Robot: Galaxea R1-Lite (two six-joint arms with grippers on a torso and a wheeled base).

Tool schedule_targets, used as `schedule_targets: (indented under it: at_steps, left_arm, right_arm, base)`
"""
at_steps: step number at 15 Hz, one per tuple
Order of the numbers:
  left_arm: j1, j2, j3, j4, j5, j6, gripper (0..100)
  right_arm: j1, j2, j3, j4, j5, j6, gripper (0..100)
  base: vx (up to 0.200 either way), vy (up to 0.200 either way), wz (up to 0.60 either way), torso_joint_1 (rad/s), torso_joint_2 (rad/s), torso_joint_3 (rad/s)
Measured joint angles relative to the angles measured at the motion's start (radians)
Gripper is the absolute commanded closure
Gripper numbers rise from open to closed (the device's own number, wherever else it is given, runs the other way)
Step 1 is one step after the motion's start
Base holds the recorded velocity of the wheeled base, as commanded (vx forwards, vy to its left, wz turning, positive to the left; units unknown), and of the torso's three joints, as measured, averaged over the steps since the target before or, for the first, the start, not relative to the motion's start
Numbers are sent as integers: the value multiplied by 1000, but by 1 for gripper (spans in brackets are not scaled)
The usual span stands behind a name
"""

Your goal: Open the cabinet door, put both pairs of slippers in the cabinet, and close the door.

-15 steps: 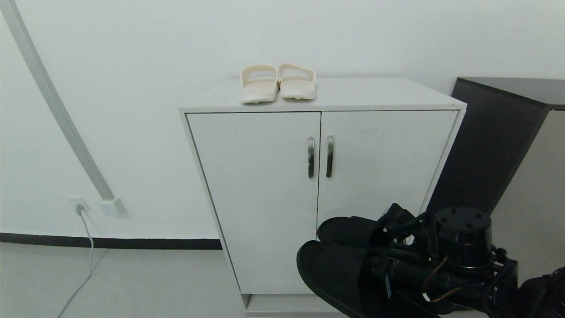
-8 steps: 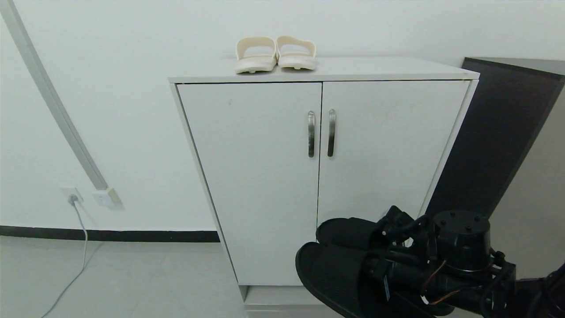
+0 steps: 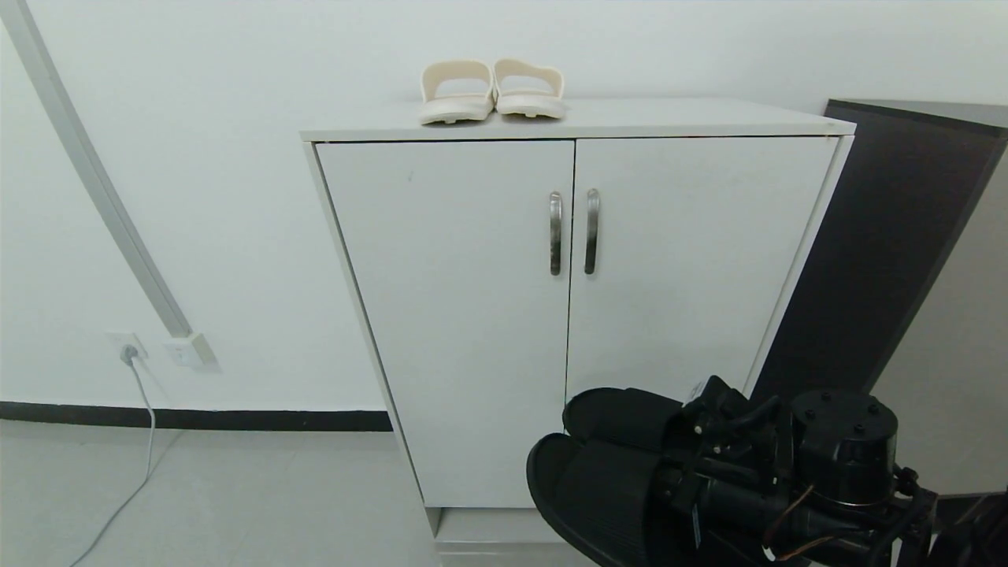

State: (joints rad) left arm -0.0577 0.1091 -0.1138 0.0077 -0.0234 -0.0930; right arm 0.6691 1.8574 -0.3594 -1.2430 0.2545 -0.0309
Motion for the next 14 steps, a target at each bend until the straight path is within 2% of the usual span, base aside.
schedule_targets:
  at_steps: [4, 11, 12, 14]
  left_arm:
    - [-62, 241, -150, -23, -128, -41, 0]
    - [-91, 702, -241, -336, -344, -55, 0]
    - [-106, 758, -256, -367, -370, -61, 0]
    - [-179, 859, -301, -428, -397, -96, 0]
  right_arm:
    - [1, 1, 3, -1, 0, 0, 100]
    - [1, 0, 3, -2, 0, 0, 100]
    - [1, 0, 3, -2, 0, 1, 100]
    - [1, -1, 4, -2, 0, 0, 100]
  base:
    - [0, 0, 0, 0, 0, 0]
    - [0, 0, 0, 0, 0, 0]
    - [0, 0, 0, 0, 0, 0]
    - [0, 0, 0, 0, 0, 0]
